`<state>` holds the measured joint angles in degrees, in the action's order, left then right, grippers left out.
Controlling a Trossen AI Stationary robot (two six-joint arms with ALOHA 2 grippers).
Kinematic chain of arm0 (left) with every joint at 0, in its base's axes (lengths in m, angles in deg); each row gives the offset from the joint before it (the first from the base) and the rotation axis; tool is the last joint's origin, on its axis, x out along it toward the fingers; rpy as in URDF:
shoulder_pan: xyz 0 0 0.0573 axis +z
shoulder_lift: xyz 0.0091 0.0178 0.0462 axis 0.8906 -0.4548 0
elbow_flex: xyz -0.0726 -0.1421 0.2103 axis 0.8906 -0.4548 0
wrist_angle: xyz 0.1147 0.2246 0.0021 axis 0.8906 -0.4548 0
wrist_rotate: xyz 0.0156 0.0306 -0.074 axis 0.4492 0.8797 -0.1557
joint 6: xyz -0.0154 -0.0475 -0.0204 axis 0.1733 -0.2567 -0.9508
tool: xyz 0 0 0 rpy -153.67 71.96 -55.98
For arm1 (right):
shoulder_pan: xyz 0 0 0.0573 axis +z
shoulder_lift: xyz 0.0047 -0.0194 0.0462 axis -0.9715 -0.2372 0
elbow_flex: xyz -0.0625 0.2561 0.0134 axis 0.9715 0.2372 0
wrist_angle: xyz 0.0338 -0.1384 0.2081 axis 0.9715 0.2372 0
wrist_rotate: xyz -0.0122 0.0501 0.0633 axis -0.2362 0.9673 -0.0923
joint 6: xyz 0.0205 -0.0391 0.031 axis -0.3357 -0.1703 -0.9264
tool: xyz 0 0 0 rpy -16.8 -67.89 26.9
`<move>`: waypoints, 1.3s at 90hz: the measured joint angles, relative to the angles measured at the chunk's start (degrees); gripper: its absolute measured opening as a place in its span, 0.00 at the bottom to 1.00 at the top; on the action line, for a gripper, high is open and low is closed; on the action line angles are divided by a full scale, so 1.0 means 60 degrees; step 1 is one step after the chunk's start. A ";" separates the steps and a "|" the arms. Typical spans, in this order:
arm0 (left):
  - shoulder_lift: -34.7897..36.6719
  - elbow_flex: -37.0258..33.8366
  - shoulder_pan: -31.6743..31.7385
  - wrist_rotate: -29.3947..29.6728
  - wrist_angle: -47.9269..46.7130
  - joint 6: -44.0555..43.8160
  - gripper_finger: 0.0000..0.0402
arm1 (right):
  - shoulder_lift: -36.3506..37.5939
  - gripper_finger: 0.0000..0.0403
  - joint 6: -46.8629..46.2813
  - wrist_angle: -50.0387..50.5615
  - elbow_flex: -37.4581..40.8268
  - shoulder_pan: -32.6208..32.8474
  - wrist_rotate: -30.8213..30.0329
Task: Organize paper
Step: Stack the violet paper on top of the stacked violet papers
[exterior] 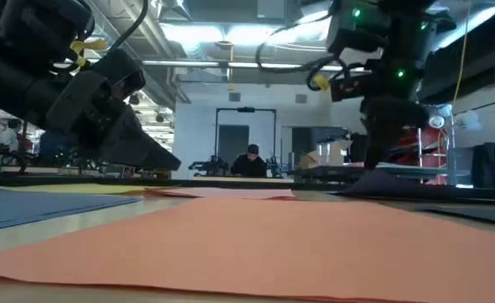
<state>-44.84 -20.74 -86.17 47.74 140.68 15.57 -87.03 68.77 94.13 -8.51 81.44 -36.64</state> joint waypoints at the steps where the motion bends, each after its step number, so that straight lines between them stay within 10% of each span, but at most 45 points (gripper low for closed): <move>1: 0.0000 0.0009 0.0002 0.0007 0.0052 0.0126 0.03 | 0.0000 0.00 -0.0042 -0.0027 0.0000 0.0029 0.0052; 45: 0.0000 0.2968 0.1388 -0.1076 -0.1991 0.6630 0.01 | 0.0015 0.00 -0.0345 -0.0292 -0.2001 0.0529 0.0608; 117: 0.0000 0.3590 0.2852 -0.3910 -0.1951 0.7738 0.01 | 0.0018 0.00 -0.0027 -0.0363 -0.2554 0.0712 0.1203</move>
<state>-44.84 0.80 -69.06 24.28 128.97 62.00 -86.92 68.60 91.95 -23.83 85.71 -29.42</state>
